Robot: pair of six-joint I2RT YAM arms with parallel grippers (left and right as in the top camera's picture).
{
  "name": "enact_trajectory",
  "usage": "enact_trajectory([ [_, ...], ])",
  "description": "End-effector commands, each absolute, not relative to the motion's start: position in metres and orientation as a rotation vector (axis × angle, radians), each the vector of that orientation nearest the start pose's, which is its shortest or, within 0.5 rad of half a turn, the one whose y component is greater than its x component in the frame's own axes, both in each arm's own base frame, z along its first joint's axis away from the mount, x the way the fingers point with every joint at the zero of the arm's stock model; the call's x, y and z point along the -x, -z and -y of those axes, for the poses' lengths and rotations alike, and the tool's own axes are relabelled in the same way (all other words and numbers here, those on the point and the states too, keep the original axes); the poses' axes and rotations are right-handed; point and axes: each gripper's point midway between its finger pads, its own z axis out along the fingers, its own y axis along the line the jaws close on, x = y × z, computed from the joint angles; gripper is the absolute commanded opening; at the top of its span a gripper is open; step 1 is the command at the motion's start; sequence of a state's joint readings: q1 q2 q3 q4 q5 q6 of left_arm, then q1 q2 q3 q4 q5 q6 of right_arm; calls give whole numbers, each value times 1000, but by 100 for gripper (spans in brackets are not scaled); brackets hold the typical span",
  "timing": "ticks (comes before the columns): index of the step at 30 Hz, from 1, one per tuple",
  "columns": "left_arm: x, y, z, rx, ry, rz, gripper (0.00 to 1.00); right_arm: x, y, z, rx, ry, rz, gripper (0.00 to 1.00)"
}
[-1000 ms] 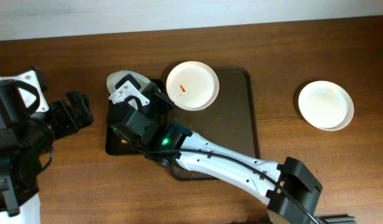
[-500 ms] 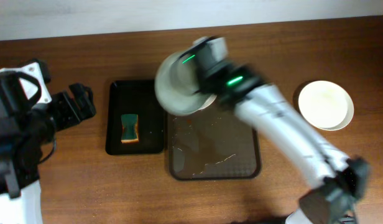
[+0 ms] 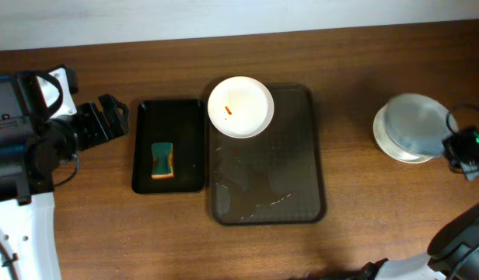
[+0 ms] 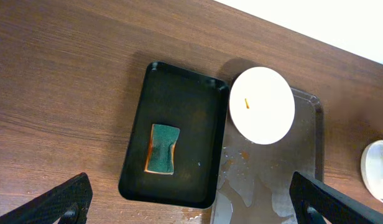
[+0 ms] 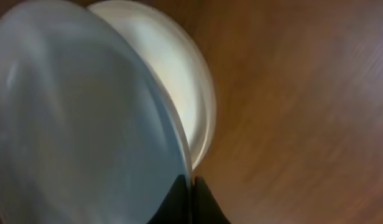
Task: Clean dirty plates on tray and stack at the side
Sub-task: 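Grip the pink plate rim with the right gripper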
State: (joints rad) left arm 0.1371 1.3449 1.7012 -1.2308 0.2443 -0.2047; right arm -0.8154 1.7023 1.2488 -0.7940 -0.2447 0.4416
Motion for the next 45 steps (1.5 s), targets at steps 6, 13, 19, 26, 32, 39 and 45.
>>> enact_trajectory([
  [6,-327,-333,-1,273,336,-2407,100,-338,-109,210,-1243,-280,-2360,54],
  [13,-327,-332,-1,273,336,-2408,100,-413,-161,-26,-80,-511,-2531,52],
  [19,-323,-329,0,252,328,-2433,100,-452,-79,-117,227,-96,-2564,47],
  [26,-321,-327,0,256,330,-2445,100,-485,-23,-133,229,-143,-2520,26],
  [32,-320,-326,0,257,330,-2450,100,-424,-13,-108,-88,-85,-2796,4],
  [39,-321,-325,3,247,334,-2451,100,-391,-57,-96,175,0,-2835,39],
  [45,-328,-307,41,76,334,-2534,100,-390,-28,-100,562,24,-2846,30],
])
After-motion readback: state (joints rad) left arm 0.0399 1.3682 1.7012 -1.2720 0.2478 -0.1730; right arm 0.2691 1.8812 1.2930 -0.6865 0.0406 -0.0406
